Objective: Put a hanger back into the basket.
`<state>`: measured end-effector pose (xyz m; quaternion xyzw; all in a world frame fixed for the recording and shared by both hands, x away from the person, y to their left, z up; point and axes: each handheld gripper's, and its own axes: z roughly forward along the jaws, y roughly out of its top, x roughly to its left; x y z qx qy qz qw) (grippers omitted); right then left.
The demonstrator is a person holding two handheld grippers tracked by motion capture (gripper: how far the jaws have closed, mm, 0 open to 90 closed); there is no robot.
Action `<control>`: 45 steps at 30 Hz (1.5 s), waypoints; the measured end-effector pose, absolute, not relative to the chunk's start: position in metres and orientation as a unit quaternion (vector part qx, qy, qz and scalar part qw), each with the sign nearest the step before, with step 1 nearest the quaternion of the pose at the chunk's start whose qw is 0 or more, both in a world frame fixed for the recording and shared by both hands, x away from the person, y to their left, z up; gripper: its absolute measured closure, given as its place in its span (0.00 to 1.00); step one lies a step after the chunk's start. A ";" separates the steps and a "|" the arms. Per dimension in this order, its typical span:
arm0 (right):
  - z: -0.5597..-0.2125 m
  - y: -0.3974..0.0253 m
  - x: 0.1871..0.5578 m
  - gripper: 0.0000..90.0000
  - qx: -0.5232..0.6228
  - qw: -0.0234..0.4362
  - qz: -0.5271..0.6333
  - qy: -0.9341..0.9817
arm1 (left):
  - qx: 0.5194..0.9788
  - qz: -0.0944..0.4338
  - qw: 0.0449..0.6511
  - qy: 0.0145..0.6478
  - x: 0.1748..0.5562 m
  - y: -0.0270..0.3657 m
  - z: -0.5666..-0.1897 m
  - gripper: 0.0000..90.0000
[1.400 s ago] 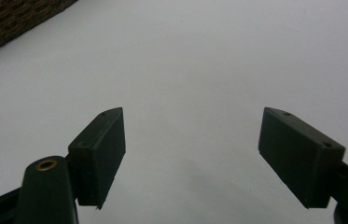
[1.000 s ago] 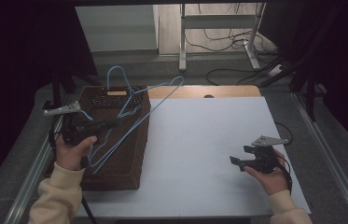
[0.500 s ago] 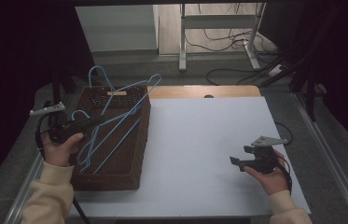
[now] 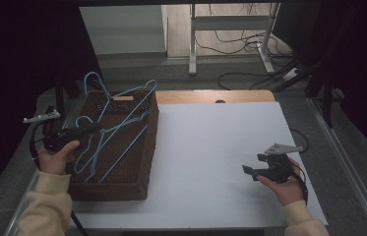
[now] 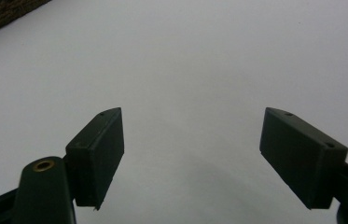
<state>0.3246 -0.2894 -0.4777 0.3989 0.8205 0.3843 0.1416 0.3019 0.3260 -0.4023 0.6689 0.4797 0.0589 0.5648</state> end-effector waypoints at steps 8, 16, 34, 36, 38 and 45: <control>-0.478 -0.289 0.324 0.24 0.399 0.143 0.384 0.821 | 0.672 0.064 0.554 0.488 0.301 0.334 -0.410 0.96; -0.478 -0.289 0.325 0.24 0.399 0.141 0.384 0.821 | 0.666 0.063 0.551 0.499 0.299 0.343 -0.415 0.96; -0.478 -0.289 0.324 0.24 0.398 0.143 0.383 0.821 | 0.684 0.034 0.513 0.517 0.312 0.332 -0.440 0.96; -0.477 -0.289 0.324 0.24 0.399 0.143 0.384 0.821 | 0.687 0.033 0.505 0.521 0.313 0.330 -0.442 0.96; -0.477 -0.289 0.324 0.24 0.399 0.144 0.384 0.820 | 0.691 0.034 0.498 0.522 0.314 0.329 -0.445 0.96; -0.477 -0.289 0.324 0.24 0.399 0.147 0.382 0.821 | 0.694 0.027 0.489 0.527 0.316 0.327 -0.449 0.96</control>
